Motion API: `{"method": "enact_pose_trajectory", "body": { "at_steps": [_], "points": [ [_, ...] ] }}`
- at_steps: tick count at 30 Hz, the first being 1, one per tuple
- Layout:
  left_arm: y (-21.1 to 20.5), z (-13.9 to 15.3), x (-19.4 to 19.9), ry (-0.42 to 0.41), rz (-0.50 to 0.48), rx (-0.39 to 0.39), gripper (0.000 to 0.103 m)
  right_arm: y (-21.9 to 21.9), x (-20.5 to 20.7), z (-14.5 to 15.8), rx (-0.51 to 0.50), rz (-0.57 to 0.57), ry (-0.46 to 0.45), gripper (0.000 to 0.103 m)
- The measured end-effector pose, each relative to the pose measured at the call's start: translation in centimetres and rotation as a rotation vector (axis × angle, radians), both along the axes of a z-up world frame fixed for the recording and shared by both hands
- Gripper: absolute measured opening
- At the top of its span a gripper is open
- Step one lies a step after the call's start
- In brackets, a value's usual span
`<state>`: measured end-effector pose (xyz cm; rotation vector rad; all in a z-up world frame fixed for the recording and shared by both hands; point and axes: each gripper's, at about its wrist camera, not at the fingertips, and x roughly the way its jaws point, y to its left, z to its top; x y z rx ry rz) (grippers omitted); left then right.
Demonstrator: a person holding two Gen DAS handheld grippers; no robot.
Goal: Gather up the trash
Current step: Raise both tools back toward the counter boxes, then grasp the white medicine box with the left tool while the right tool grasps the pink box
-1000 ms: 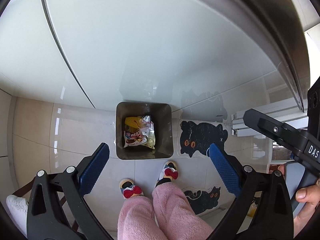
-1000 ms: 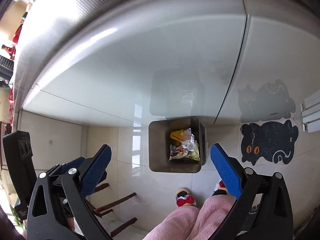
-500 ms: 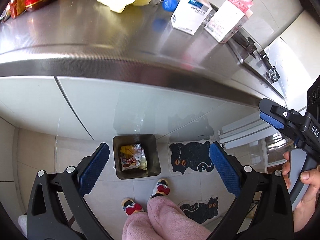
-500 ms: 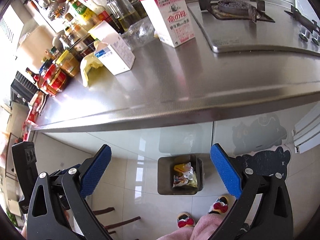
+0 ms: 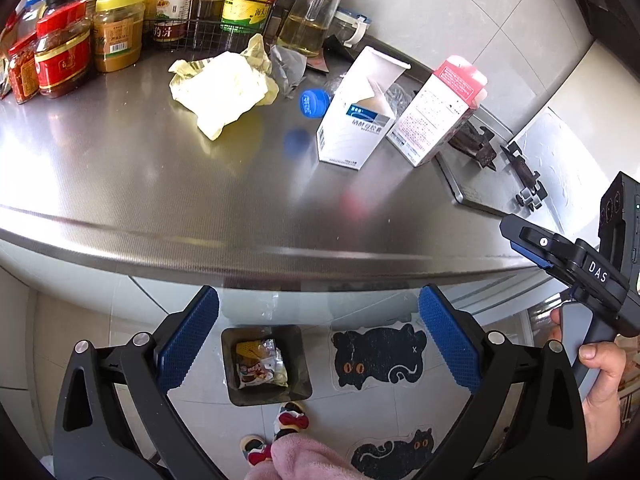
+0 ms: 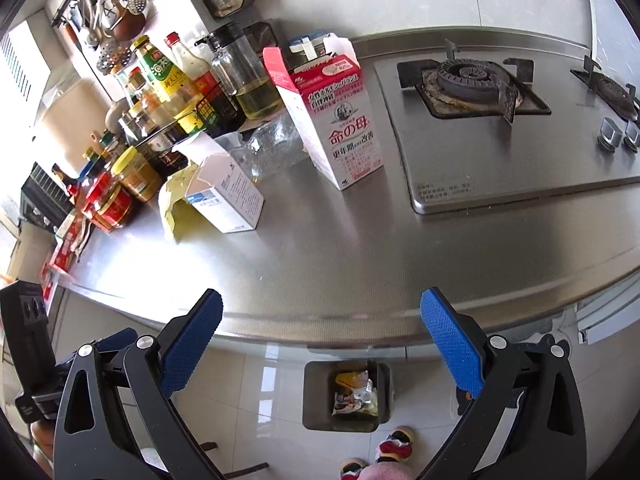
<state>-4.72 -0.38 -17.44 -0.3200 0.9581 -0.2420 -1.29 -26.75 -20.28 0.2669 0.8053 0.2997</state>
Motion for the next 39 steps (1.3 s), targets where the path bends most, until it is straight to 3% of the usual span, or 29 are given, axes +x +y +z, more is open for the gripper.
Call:
{"method": "enact_pose_trajectory", "body": {
  "at_steps": [8,17,23,26,29,39],
  "points": [
    [-2.4,1.5,4.5,-0.085,0.003,0.031,0.095,-0.1,4.2,2.0,-0.099,-0.028,-0.141,0.1],
    [-5.3,1.2,9.5,-0.096,0.017,0.051,0.094,-0.2,10.1,1.7,-0.094,0.004,-0.135,0.1],
    [-5.7,0.3,11.9,-0.07,0.042,0.041,0.081,0.2,12.3,1.4,-0.086,0.054,-0.148,0.1],
    [-5.6,0.1,12.9,-0.057,0.046,0.034,0.069,0.4,13.2,1.2,-0.081,0.076,-0.145,0.094],
    [-5.7,0.0,13.6,-0.047,0.034,0.044,0.049,0.8,13.9,0.9,-0.08,0.112,-0.128,0.071],
    [-5.6,2.0,11.9,-0.115,0.033,0.078,0.046,0.7,11.5,2.1,-0.098,0.124,-0.195,0.063]
  ]
}}
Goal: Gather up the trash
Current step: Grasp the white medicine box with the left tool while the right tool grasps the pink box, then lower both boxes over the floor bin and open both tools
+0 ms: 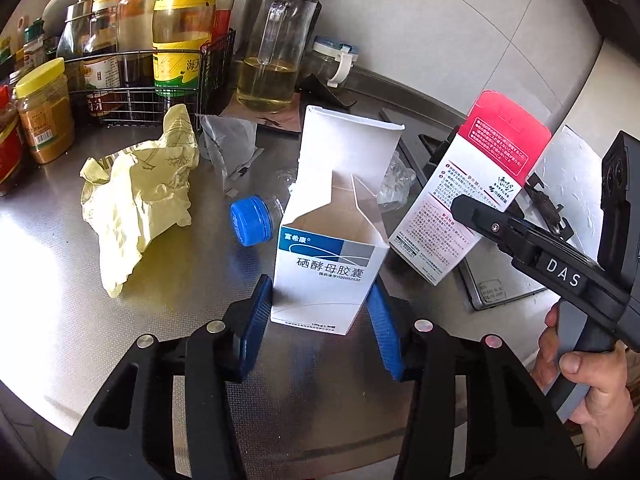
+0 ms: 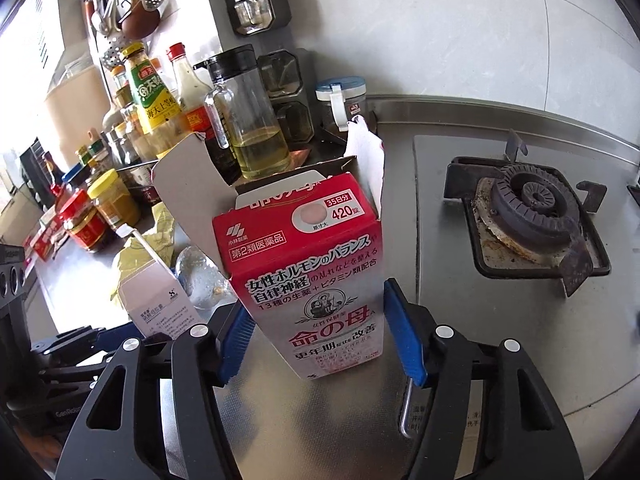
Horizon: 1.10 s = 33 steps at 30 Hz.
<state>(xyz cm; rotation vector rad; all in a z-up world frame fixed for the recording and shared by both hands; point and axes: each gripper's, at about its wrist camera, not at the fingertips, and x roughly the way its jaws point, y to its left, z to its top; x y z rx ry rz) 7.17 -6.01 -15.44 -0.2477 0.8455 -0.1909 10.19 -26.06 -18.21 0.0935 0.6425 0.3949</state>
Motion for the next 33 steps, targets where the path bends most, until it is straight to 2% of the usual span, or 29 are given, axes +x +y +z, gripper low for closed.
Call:
{"method": "enact_pose_trajectory", "body": {
  "at_steps": [11,21,26,33],
  "points": [
    [0.7,3.0,-7.0,-0.064,-0.024,0.021,0.045,-1.0,-7.7,2.4,0.031,-0.021,-0.04,0.063],
    [2.3,3.5,-16.2,-0.058,-0.025,0.027,0.045,-0.2,-17.2,1.5,0.054,-0.018,0.001,0.063],
    [3.2,1.9,-19.9,-0.01,-0.019,0.017,0.045,0.8,-20.6,-0.2,0.043,-0.003,0.041,0.063],
    [3.6,-3.3,-22.8,0.093,-0.019,0.018,0.045,2.1,-23.2,-5.8,0.017,0.016,0.159,0.063]
  ]
}}
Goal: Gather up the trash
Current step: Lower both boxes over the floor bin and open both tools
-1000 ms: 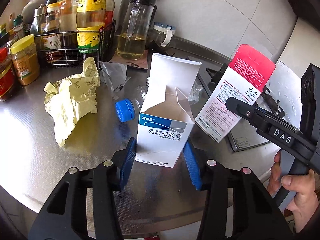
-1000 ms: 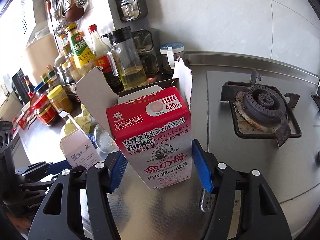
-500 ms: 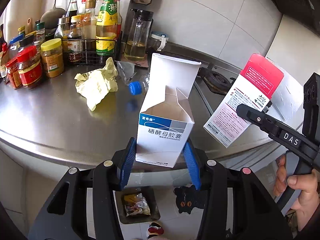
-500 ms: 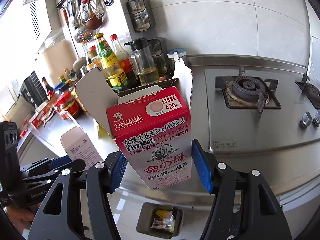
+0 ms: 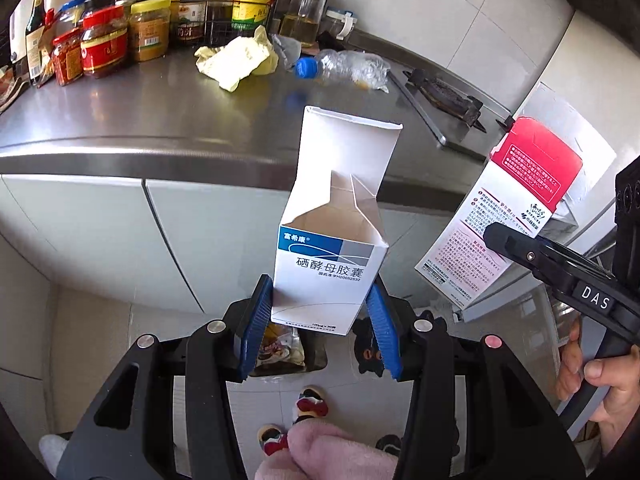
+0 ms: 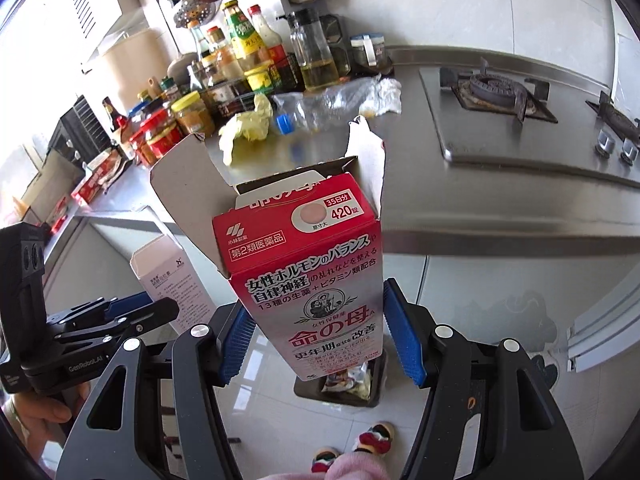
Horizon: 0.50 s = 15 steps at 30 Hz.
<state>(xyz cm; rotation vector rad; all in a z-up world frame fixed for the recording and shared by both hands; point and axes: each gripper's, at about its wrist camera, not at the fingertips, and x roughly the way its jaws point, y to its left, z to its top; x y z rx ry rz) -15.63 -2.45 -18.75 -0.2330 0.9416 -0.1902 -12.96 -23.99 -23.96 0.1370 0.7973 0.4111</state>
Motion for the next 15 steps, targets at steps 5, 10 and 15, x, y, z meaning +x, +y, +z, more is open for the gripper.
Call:
{"method": "enact_pose_trajectory", "body": {
  "at_steps": [5,10,15],
  "points": [
    [0.1,-5.4,-0.5,0.101,-0.002,0.009,0.045,0.6,-0.2,-5.6,0.0,-0.007,0.107,0.063],
    [0.1,-11.0,-0.3,0.185,0.001,0.012,0.045,1.4,0.8,-11.4,0.008,-0.009,0.201,0.063],
    [0.0,-16.1,0.6,0.237,-0.001,0.012,0.045,2.7,2.2,-16.3,0.007,-0.013,0.254,0.063]
  ]
}}
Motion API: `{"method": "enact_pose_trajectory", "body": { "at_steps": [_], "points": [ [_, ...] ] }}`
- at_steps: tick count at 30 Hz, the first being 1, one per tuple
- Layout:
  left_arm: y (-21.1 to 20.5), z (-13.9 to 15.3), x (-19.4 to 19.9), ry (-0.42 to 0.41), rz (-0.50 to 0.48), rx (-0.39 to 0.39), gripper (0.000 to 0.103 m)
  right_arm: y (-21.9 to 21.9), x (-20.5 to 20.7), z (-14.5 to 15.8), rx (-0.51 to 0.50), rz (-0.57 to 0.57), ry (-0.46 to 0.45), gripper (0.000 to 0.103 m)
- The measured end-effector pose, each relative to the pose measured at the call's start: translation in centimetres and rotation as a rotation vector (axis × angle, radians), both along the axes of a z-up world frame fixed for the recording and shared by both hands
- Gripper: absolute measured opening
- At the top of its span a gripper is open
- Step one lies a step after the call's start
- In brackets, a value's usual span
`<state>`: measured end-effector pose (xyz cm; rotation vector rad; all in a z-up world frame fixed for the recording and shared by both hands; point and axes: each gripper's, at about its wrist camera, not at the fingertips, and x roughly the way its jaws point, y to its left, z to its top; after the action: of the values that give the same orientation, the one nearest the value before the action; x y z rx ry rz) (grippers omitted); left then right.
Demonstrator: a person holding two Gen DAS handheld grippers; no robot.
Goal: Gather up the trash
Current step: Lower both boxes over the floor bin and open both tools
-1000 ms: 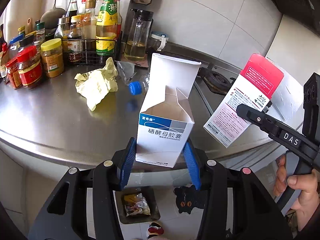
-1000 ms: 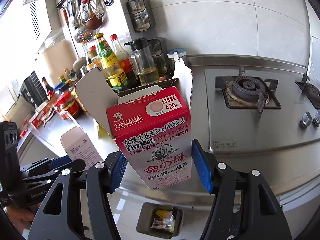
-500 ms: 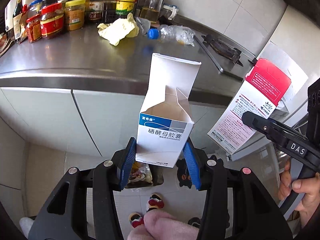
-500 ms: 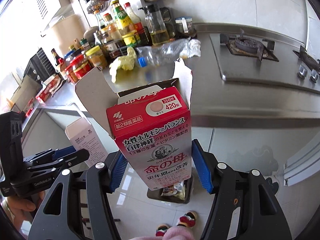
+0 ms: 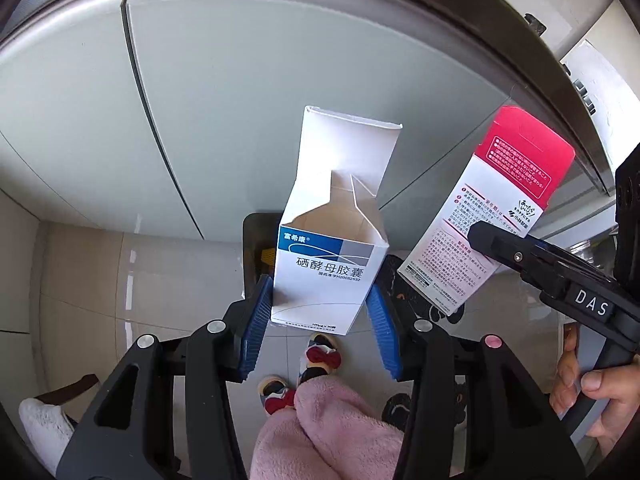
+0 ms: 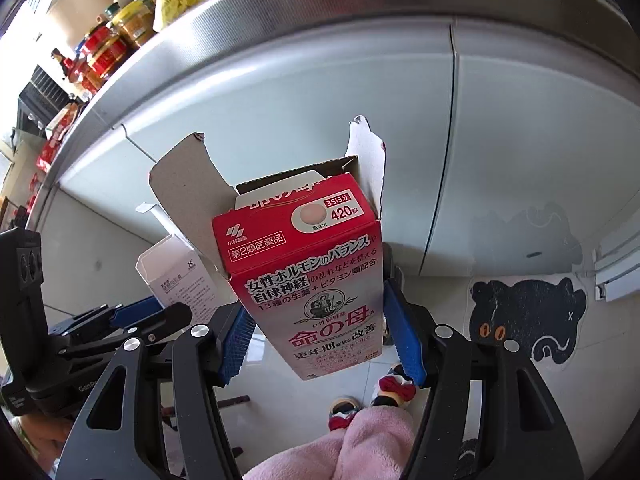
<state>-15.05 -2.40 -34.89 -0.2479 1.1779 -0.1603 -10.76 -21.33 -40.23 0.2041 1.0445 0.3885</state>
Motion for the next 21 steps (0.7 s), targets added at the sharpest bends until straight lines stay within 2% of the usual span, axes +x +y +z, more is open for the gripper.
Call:
{"method": "enact_pose_trajectory", "body": {
  "at_steps": [9,18,21],
  "points": [
    [-0.5,-7.8,2.6,0.077,-0.02,0.02,0.045,1.6,3.9,-7.2,0.015,-0.024,0.117,0.063],
    [-0.8,-12.2,4.8,0.136,-0.013,0.013,0.045,3.0,7.3,-10.5,0.012,-0.027,0.158,0.064],
    [-0.6,-13.0,5.4,0.181,-0.013,0.001,0.049,3.3,8.2,-11.1,0.029,-0.028,0.197,0.069]
  ]
}}
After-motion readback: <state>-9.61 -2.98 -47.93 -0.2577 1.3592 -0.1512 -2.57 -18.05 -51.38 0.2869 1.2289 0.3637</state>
